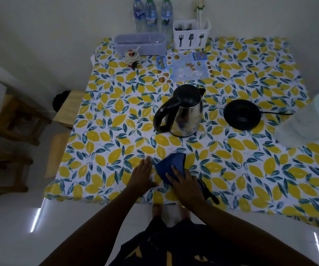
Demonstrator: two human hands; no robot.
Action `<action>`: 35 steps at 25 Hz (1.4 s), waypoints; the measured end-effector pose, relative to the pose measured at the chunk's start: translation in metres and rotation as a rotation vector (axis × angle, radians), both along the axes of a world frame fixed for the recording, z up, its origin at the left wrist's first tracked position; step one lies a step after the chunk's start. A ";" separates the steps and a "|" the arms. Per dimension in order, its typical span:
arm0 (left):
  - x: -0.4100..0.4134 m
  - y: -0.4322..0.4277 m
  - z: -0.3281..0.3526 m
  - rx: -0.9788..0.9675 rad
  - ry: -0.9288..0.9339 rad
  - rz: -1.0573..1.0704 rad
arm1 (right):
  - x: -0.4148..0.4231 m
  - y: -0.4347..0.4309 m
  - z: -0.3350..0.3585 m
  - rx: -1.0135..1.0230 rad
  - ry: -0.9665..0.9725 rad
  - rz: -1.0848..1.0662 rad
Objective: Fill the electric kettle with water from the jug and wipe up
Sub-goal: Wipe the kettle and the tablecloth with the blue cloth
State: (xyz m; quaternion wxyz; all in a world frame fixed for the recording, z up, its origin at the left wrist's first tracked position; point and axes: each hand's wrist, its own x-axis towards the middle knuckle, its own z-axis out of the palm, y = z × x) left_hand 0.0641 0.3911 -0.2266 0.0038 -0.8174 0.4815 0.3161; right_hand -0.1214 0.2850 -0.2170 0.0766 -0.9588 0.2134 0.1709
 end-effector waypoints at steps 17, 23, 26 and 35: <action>-0.001 -0.001 0.001 0.011 -0.003 0.009 | 0.020 -0.023 0.002 -0.061 -0.017 -0.059; -0.001 -0.001 0.003 0.019 -0.006 -0.003 | -0.042 -0.046 0.001 -0.012 0.092 0.017; -0.001 -0.001 0.004 0.020 0.011 -0.005 | -0.033 -0.091 0.003 -0.092 0.055 -0.253; -0.037 -0.026 0.003 0.012 -0.030 -0.009 | -0.011 -0.055 -0.003 -0.066 -0.022 -0.192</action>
